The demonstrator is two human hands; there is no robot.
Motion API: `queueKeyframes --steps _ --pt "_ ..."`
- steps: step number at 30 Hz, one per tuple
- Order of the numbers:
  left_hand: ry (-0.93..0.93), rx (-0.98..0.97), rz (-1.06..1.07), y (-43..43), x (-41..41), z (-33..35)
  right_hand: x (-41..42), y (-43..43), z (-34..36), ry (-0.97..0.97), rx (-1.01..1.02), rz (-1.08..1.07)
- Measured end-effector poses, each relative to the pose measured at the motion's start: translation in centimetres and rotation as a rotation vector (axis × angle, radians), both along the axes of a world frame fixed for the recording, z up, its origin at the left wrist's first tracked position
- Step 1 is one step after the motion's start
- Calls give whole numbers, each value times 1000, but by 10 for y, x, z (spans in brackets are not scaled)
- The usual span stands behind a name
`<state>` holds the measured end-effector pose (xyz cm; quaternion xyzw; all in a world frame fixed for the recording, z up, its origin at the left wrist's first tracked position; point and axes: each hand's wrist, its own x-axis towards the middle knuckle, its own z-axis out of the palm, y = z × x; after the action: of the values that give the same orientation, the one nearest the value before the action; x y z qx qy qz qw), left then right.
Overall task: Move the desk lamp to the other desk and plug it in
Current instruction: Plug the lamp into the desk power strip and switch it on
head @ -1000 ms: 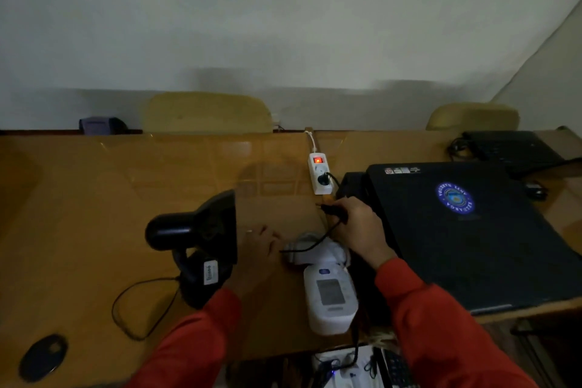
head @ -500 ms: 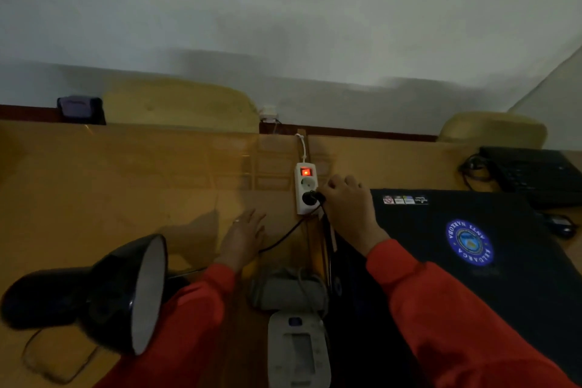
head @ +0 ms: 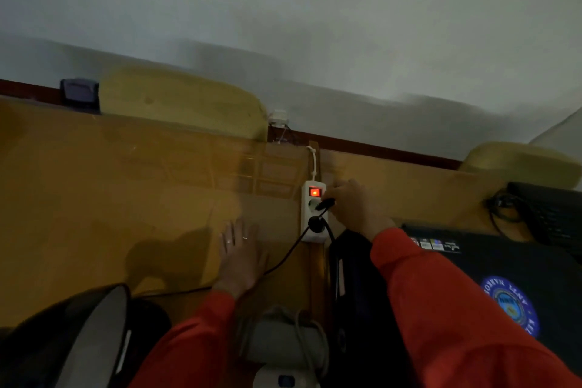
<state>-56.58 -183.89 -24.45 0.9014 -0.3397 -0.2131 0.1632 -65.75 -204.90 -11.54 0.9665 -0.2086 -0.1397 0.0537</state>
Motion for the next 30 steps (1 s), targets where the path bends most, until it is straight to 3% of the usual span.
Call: queueKeyframes --steps 14,30 --pt "-96 12 15 -2 -10 -5 19 -12 -27 26 -49 98" --pt "-75 0 21 3 -7 -6 34 0 -36 25 56 -81"
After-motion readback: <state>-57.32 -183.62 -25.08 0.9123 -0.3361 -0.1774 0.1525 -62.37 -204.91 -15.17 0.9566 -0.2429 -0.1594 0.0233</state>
